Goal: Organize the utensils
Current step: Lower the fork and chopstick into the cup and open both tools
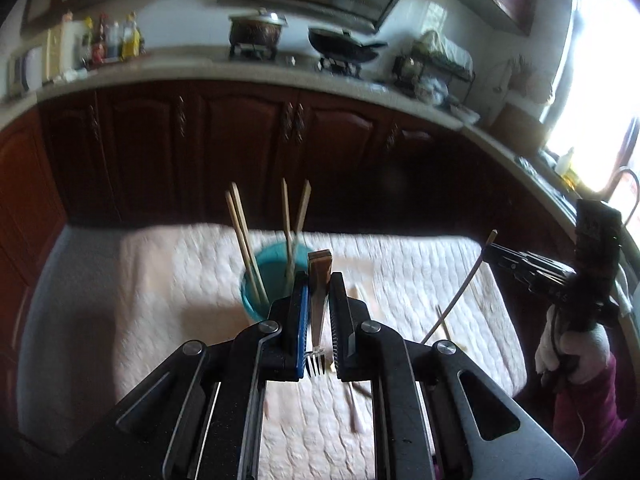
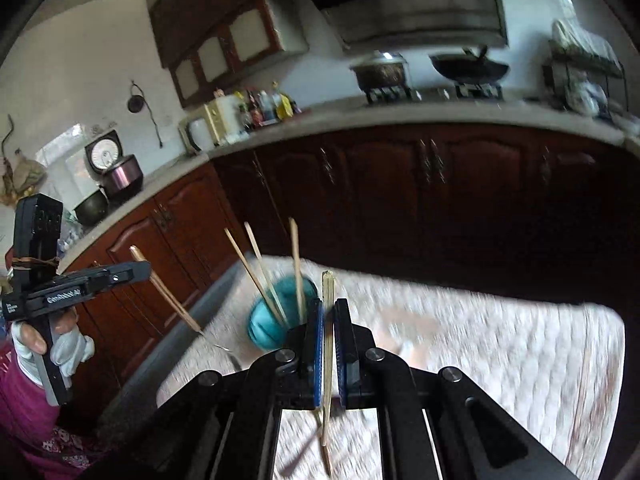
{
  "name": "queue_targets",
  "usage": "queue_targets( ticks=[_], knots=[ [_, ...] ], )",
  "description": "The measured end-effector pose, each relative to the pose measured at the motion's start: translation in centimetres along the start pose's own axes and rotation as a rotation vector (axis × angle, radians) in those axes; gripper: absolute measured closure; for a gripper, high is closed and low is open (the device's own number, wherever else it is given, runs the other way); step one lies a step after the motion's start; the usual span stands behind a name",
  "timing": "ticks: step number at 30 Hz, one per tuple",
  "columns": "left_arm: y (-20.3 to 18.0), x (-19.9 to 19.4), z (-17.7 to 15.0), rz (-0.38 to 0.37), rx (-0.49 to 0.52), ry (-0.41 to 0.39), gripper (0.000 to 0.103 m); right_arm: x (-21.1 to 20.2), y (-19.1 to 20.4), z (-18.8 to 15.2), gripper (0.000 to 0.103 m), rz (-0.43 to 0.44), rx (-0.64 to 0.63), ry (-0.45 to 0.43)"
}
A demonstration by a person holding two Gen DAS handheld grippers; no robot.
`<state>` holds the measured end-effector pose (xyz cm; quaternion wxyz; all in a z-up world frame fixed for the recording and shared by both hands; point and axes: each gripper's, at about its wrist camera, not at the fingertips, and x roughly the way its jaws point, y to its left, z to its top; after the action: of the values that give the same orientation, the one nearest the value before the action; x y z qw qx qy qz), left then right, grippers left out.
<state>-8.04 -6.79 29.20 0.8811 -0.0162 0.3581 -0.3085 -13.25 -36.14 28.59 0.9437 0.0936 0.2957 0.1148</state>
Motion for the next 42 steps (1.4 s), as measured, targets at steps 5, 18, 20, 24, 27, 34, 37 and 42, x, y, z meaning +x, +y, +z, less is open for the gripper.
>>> queue_targets(
  ticks=[5,18,20,24,27,34,37,42],
  knots=[
    [0.9,0.7,3.2,0.047,-0.002,-0.053,0.094,1.3,2.5,4.4,0.098,0.030,-0.057,-0.041],
    [3.9,8.6,5.6,0.154,-0.064,-0.040,0.094,10.6,5.8,8.3,0.098,0.015,-0.121,-0.007],
    [4.0,9.6,5.4,0.150,-0.074,-0.024,0.094,12.0,5.4,8.0,0.098,0.010,-0.121,0.015],
    [3.8,11.7,4.9,0.171,-0.063,0.001,0.094,14.3,4.5,6.6,0.098,0.026,-0.101,0.071],
    [3.5,12.9,4.2,0.169,-0.064,0.031,0.094,16.1,4.0,5.3,0.098,0.034,-0.089,0.122],
    [3.1,15.3,2.8,0.185,-0.056,0.075,0.094,18.9,2.6,2.7,0.098,0.052,-0.046,0.190],
    [3.1,15.6,2.6,0.188,-0.059,0.081,0.094,19.2,1.7,2.6,0.098,0.067,0.001,0.197],
    [3.4,15.3,2.4,0.167,-0.083,0.078,0.094,18.9,0.9,2.1,0.081,0.056,0.031,0.209]
  ],
)
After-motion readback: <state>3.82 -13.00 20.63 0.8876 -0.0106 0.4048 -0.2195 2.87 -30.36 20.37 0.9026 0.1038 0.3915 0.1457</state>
